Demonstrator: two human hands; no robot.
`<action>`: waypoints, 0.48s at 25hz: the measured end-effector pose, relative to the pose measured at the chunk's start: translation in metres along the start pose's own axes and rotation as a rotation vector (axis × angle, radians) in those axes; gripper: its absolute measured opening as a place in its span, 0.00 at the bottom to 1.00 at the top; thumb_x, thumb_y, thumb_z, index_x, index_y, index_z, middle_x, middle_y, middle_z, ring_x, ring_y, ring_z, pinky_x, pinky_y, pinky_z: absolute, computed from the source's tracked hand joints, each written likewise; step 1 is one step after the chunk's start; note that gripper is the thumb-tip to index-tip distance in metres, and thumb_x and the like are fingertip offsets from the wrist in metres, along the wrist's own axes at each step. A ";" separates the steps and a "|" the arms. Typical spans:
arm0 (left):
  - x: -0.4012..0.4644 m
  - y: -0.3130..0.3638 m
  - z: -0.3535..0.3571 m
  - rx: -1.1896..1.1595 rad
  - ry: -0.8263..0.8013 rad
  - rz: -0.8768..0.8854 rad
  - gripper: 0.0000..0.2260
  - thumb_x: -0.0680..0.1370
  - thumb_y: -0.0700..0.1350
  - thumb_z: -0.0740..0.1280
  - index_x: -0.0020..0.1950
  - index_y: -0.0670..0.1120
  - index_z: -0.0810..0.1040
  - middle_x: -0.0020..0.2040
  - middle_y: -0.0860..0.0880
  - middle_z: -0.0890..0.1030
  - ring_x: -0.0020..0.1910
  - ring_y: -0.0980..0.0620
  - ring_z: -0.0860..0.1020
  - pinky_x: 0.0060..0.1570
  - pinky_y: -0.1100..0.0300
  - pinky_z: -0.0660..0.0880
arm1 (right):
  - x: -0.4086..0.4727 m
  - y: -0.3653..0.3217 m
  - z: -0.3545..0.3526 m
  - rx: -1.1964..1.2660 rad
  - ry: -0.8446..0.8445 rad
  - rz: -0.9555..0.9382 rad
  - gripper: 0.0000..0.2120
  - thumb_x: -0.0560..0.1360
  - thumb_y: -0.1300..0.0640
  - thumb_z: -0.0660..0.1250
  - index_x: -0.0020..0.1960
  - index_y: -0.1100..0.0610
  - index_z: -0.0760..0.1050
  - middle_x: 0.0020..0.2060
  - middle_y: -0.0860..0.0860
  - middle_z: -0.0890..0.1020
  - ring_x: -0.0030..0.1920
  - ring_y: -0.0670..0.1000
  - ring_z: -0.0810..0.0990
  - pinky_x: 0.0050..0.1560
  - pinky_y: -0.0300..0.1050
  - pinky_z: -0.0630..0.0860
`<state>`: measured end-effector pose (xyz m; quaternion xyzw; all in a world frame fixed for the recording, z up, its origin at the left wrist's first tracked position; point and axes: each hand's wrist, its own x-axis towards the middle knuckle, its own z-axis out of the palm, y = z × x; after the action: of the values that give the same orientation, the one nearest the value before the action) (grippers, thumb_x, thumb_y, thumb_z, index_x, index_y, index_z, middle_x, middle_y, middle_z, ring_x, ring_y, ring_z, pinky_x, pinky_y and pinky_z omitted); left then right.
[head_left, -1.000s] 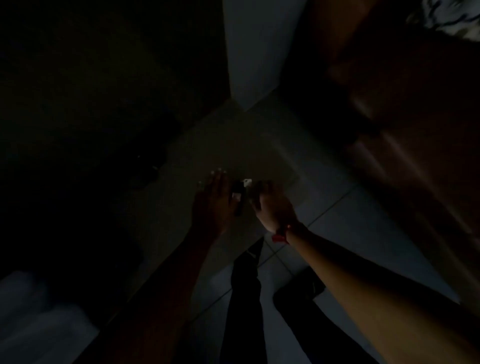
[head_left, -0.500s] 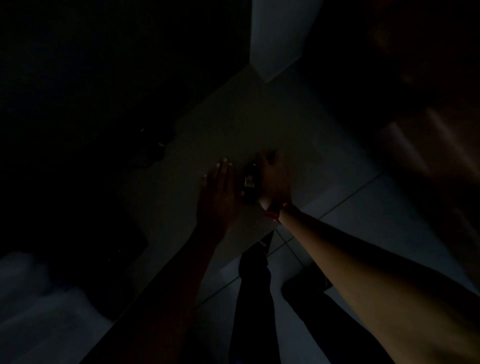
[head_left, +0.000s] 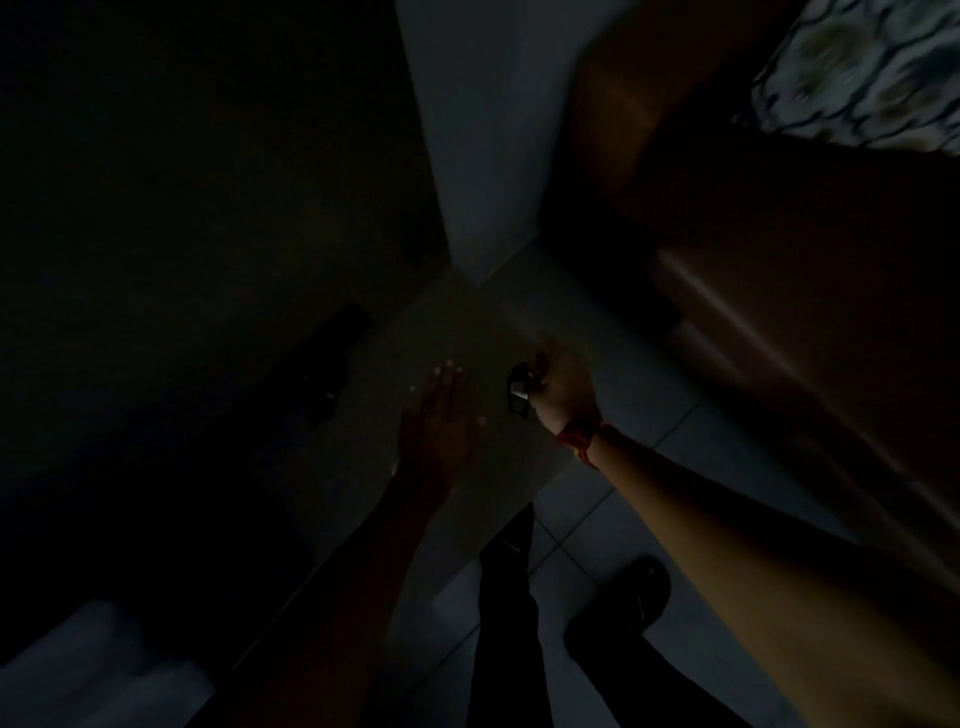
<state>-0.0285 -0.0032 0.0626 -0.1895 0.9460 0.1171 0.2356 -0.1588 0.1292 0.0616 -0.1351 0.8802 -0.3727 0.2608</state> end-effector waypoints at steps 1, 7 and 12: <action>0.002 0.011 -0.024 0.014 0.025 0.025 0.31 0.85 0.56 0.52 0.84 0.45 0.47 0.85 0.46 0.46 0.85 0.49 0.48 0.82 0.47 0.50 | -0.002 -0.013 -0.026 0.031 0.009 -0.007 0.13 0.68 0.65 0.74 0.49 0.58 0.74 0.43 0.57 0.79 0.46 0.58 0.79 0.44 0.37 0.68; 0.001 0.096 -0.201 0.093 0.231 0.159 0.30 0.85 0.56 0.53 0.84 0.43 0.49 0.85 0.43 0.52 0.84 0.46 0.52 0.82 0.44 0.50 | -0.026 -0.096 -0.208 0.051 0.177 -0.154 0.15 0.64 0.67 0.75 0.46 0.56 0.76 0.38 0.50 0.81 0.35 0.42 0.77 0.37 0.36 0.70; -0.039 0.196 -0.381 0.045 0.428 0.296 0.30 0.85 0.55 0.54 0.84 0.44 0.50 0.85 0.45 0.51 0.84 0.48 0.51 0.82 0.48 0.47 | -0.080 -0.181 -0.394 0.018 0.418 -0.259 0.13 0.62 0.65 0.76 0.44 0.54 0.78 0.40 0.54 0.85 0.43 0.50 0.82 0.43 0.43 0.75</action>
<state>-0.2305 0.0666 0.4353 -0.0641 0.9941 0.0866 0.0147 -0.3054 0.2705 0.4530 -0.1644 0.8870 -0.4308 0.0240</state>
